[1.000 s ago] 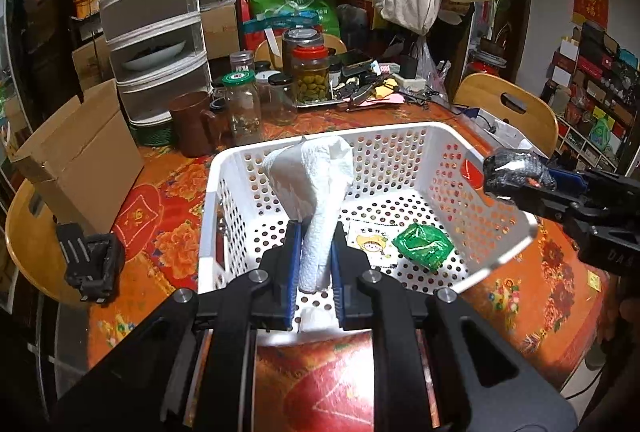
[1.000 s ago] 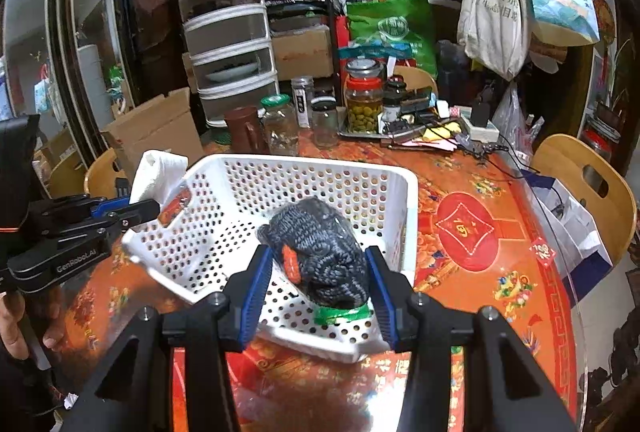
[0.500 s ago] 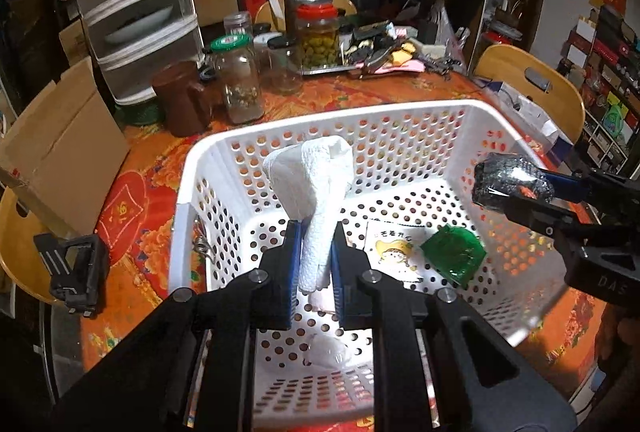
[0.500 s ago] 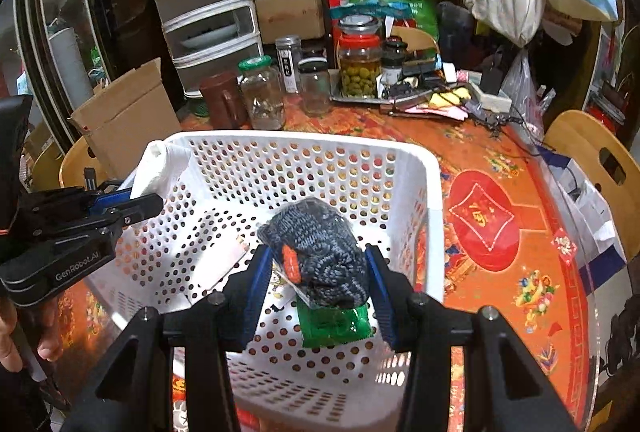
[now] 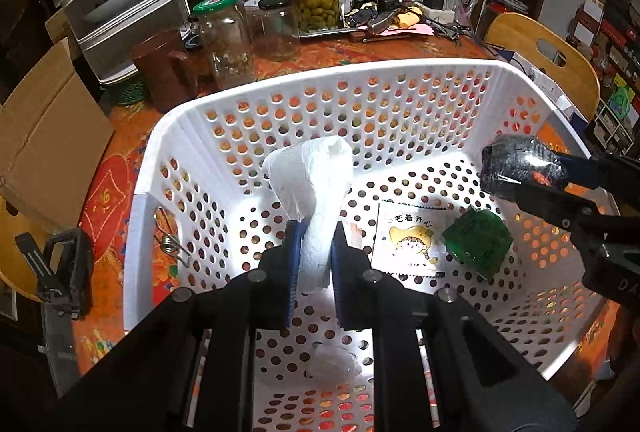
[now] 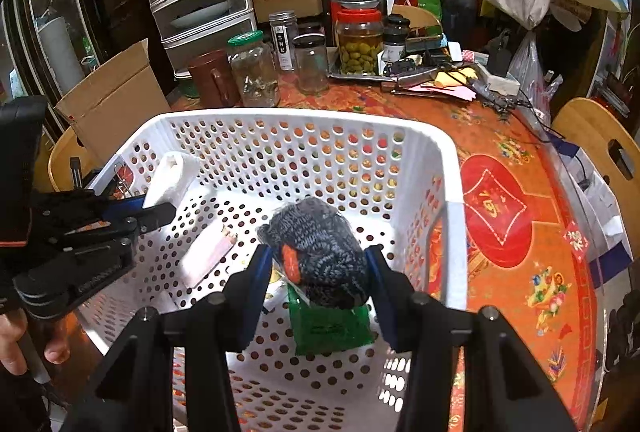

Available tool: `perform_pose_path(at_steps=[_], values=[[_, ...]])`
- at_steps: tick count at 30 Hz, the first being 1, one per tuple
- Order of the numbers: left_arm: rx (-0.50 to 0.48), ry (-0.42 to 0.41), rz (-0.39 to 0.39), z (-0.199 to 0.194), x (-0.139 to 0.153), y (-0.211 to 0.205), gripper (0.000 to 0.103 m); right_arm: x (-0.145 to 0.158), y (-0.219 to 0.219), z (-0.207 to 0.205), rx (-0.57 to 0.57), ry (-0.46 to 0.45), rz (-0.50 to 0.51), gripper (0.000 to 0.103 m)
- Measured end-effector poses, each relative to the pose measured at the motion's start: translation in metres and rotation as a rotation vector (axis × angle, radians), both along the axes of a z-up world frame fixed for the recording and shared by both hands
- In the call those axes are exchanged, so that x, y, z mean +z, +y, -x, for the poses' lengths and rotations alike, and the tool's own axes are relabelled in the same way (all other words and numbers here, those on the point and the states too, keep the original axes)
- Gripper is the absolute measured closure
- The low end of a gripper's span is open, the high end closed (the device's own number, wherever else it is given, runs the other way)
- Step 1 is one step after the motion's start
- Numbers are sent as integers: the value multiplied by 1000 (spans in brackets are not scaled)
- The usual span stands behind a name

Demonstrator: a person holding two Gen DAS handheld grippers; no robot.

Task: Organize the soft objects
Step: 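Carry the white cloth and black glove into the basket and open both grippers, then withdraw both grippers from the basket toward the white ribbed piece and plastic bag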

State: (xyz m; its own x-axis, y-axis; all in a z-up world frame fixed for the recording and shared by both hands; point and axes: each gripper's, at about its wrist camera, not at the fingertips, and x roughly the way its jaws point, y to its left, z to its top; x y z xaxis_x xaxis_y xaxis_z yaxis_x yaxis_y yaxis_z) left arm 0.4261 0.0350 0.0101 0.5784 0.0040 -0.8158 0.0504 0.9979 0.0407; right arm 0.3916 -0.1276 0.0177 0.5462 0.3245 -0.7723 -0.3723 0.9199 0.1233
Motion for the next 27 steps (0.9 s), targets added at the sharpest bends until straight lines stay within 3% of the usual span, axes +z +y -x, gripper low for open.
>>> perform_pose_path(at_steps=[6, 12, 14, 22, 24, 27], values=[[0, -10, -2, 3, 1, 0, 85, 0, 2, 1, -1, -11, 6, 55], [7, -32, -6, 10, 5, 2, 54, 6, 3, 11, 12, -45, 0, 33], [3, -47, -6, 14, 9, 1, 37, 9, 3, 15, 16, -55, -4, 29], [-26, -144, -23, 42, 34, -5, 1, 28, -10, 37, 7, -106, -29, 10], [-31, -170, -36, 54, 41, -7, 0, 32, -15, 45, 5, -115, -33, 2], [-34, -202, -48, 76, 49, -8, 0, 39, -23, 61, 4, -144, -50, 0]])
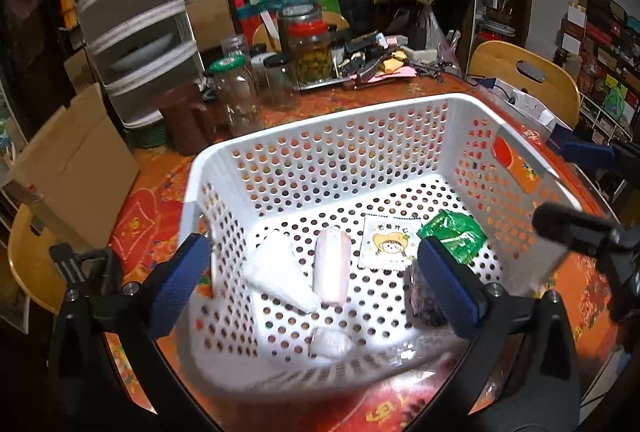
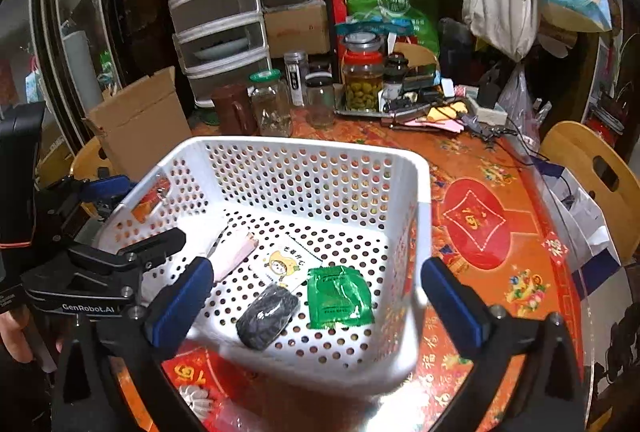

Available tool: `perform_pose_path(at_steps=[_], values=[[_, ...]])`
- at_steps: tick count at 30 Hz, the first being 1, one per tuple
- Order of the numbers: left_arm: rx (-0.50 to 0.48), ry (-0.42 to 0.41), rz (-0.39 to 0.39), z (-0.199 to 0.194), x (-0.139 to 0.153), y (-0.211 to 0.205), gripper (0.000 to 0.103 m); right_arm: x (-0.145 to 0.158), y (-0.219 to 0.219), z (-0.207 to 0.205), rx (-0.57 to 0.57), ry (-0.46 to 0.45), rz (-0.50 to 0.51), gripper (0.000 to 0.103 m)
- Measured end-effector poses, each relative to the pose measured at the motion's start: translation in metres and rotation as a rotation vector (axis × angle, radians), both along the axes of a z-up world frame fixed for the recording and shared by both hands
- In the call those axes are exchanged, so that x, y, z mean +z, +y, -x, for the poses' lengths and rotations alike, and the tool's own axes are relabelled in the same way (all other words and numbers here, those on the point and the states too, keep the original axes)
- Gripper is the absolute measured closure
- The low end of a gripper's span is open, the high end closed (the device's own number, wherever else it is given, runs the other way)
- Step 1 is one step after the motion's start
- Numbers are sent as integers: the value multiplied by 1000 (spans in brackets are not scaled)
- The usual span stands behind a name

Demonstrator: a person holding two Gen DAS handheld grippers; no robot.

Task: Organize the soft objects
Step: 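Withdraw both grippers from the basket toward the white ribbed piece and plastic bag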

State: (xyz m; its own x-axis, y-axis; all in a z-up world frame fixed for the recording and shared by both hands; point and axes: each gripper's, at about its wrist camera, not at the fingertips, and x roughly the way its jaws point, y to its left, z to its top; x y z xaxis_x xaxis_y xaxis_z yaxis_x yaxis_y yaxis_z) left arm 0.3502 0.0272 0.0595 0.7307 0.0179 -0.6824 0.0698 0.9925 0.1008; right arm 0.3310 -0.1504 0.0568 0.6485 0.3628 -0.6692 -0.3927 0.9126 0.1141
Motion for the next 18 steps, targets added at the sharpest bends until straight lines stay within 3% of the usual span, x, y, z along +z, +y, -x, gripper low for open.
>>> perform_pose_path(at_steps=[11, 14, 18], values=[[-26, -120, 28, 112, 26, -5, 0, 10, -33, 78, -21, -87, -62, 0], [-22, -138, 45, 140, 18, -7, 0, 4, -46, 100, -39, -91, -98, 0], [-31, -103, 54, 169, -12, -11, 0, -11, -57, 127, -66, -89, -99, 0]])
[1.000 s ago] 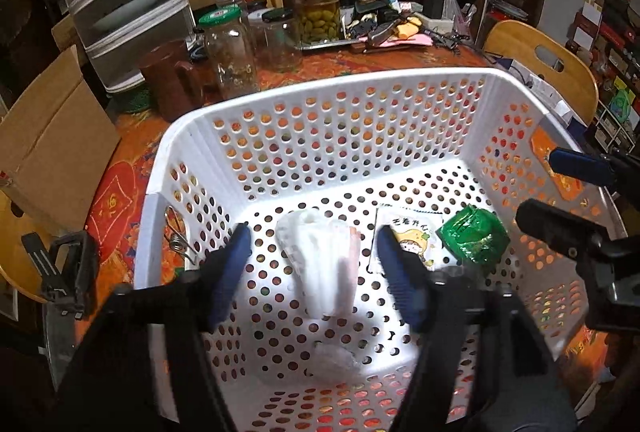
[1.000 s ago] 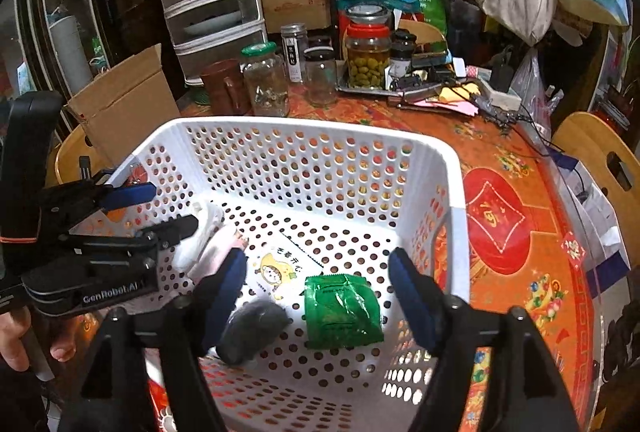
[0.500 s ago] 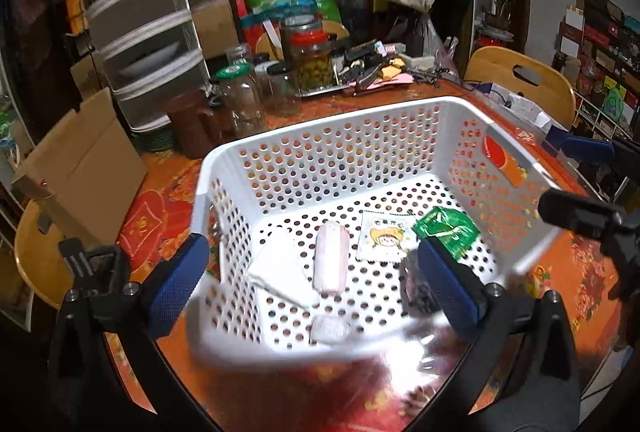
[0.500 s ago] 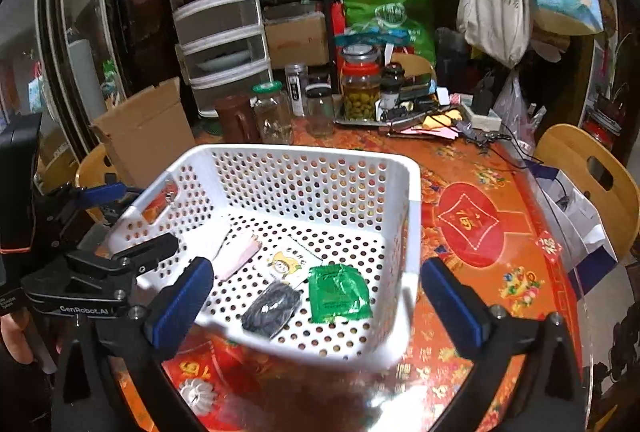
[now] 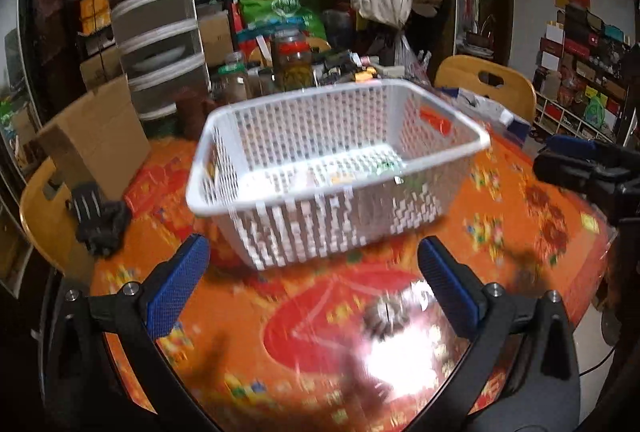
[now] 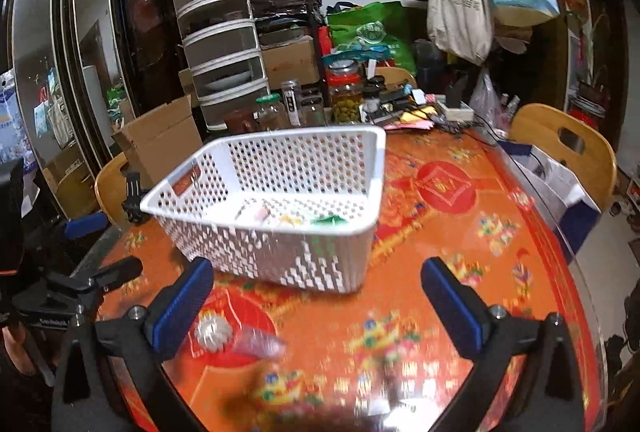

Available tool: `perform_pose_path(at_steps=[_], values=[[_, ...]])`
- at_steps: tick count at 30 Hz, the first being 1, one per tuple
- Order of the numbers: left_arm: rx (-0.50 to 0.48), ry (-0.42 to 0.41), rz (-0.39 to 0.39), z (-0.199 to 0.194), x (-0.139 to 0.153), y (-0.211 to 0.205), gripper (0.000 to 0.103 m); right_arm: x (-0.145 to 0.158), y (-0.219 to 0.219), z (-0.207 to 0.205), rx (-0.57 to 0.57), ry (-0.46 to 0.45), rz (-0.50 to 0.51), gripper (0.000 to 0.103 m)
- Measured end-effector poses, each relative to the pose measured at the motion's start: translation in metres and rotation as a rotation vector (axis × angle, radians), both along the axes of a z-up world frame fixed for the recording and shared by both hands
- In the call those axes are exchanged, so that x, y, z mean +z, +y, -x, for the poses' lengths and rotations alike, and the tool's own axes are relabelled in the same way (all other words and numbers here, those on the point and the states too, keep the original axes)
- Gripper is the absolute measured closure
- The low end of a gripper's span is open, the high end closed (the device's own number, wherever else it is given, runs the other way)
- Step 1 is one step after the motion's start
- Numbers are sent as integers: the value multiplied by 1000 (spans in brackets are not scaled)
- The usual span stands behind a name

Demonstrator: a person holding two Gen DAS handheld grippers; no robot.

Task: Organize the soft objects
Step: 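Withdraw both grippers from the basket toward the white ribbed piece and plastic bag, then grasp the white ribbed piece with the left gripper while the right gripper grasps the clear bag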

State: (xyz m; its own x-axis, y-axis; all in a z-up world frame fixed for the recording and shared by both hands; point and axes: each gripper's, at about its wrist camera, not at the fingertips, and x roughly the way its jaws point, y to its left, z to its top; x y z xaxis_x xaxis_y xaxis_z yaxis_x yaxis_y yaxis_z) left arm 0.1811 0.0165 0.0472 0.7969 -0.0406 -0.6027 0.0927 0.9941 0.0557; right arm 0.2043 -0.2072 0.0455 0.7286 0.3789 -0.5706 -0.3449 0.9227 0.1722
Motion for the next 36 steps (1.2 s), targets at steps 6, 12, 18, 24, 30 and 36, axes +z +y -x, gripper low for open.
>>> perform_pose_path(at_steps=[6, 12, 18, 24, 30, 36], values=[[35, 48, 63, 22, -35, 12, 0, -40, 0, 30, -7, 55, 23, 0], [13, 81, 105, 27, -59, 11, 0, -72, 0, 42, 13, 116, -1, 0], [-25, 126, 93, 13, -87, -11, 0, -92, 2, 49, 14, 156, -23, 0], [-51, 165, 90, -3, -106, -29, 4, -97, -3, 51, 16, 166, -57, 0], [-59, 196, 76, -15, -118, -40, 25, -96, -4, 49, 12, 169, -66, 0], [-75, 194, 67, -21, -120, -48, 45, -99, -2, 45, 11, 183, -72, 0]])
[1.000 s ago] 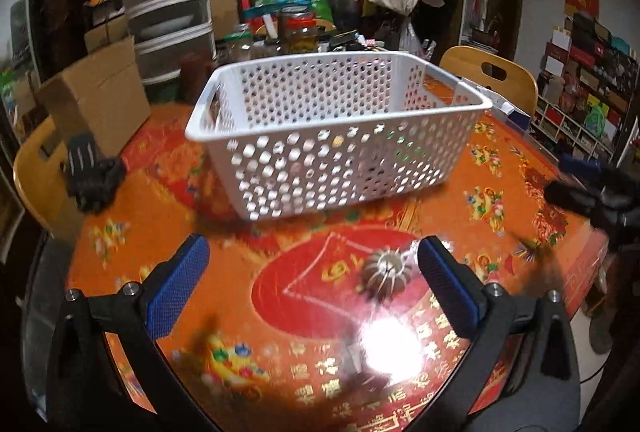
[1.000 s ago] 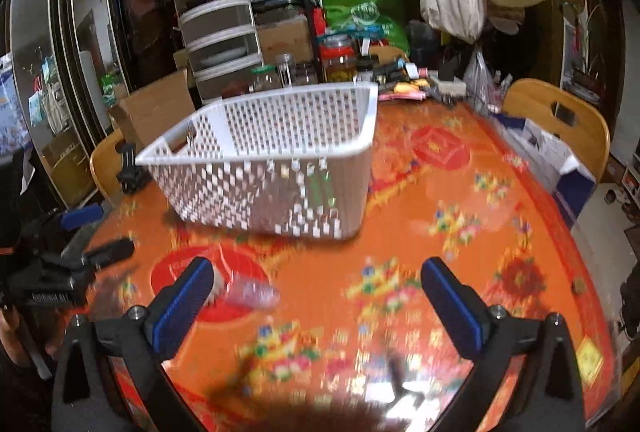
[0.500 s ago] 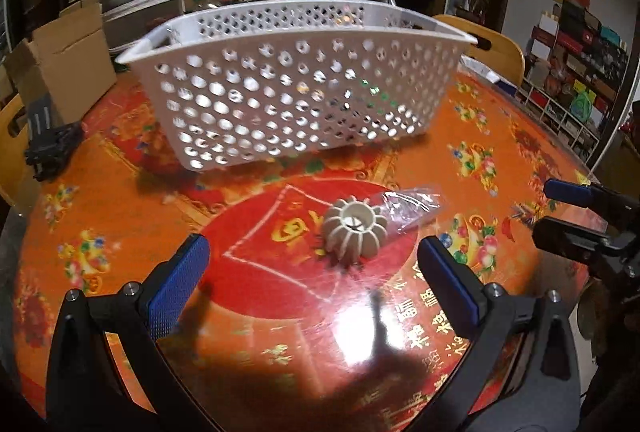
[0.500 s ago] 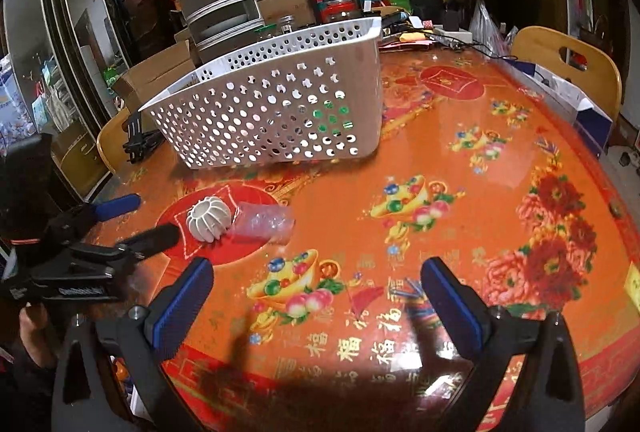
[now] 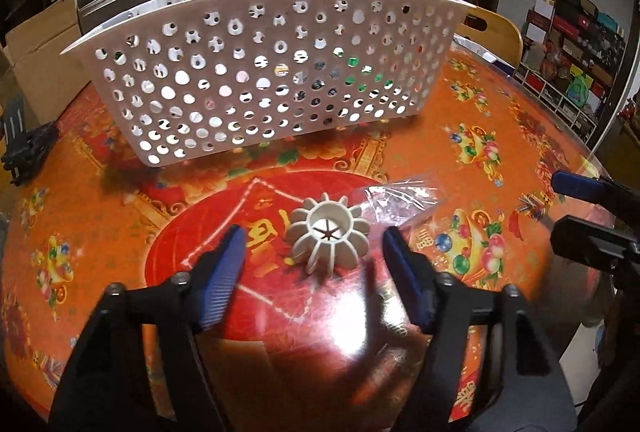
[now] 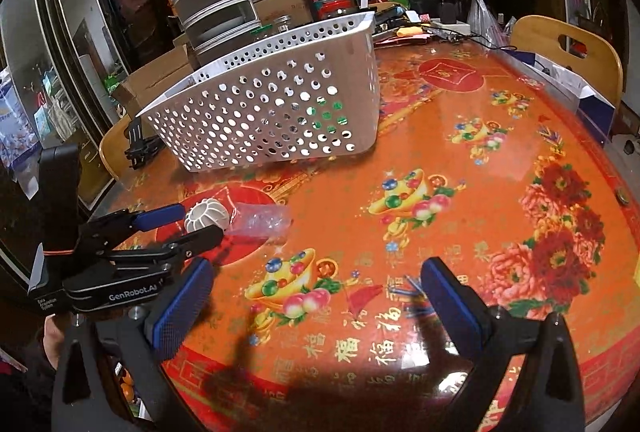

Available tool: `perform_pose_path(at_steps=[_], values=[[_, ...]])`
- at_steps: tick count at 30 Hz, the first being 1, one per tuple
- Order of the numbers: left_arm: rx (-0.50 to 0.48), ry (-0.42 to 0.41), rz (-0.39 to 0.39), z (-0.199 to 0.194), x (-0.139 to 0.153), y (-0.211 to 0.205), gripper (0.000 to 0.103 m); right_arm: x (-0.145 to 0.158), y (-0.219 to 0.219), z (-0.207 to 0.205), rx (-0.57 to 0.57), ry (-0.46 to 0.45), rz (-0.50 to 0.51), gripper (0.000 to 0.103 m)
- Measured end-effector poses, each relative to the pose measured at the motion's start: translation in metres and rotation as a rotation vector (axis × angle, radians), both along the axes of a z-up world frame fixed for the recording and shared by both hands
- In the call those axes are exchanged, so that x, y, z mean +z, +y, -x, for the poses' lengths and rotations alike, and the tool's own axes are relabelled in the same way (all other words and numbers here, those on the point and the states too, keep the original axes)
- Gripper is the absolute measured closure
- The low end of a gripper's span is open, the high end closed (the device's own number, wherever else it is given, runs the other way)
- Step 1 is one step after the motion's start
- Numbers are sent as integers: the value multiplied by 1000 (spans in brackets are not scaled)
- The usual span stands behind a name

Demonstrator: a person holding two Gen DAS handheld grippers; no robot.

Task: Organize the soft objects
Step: 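Grasp the white ribbed piece with the left gripper while the right gripper grasps the clear bag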

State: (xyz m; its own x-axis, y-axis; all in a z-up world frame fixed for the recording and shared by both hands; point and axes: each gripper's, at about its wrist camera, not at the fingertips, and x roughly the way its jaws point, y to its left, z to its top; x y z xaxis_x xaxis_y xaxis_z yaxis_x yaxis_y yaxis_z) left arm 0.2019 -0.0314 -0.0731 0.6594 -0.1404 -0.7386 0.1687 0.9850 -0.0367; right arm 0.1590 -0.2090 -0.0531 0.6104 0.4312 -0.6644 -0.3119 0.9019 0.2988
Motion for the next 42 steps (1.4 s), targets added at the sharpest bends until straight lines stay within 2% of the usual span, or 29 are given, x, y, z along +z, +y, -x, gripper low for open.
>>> perform_pose_path(at_steps=[2, 9, 17, 24, 32, 37, 39, 42], values=[[-11, 9, 9, -1, -2, -1, 63, -1, 2, -2, 5, 5, -1, 0], [0, -20, 27, 7, 2, 10, 63, -6, 24, -11, 43, 33, -6, 0], [84, -47, 54, 32, 7, 58, 63, -15, 68, -25, 91, 40, 62, 0], [117, -48, 107, 34, 2, 84, 63, -21, 90, -46, 91, 79, 96, 17], [105, -56, 109, 35, 2, 80, 63, -26, 112, -58, 80, 77, 217, 19], [103, -52, 113, 35, 2, 79, 63, -28, 123, -57, 82, 59, 294, 31], [103, -52, 112, 35, 2, 79, 63, -28, 124, -56, 77, 52, 303, 39], [101, -50, 113, 35, 1, 79, 63, -27, 122, -53, 82, 48, 283, 40]])
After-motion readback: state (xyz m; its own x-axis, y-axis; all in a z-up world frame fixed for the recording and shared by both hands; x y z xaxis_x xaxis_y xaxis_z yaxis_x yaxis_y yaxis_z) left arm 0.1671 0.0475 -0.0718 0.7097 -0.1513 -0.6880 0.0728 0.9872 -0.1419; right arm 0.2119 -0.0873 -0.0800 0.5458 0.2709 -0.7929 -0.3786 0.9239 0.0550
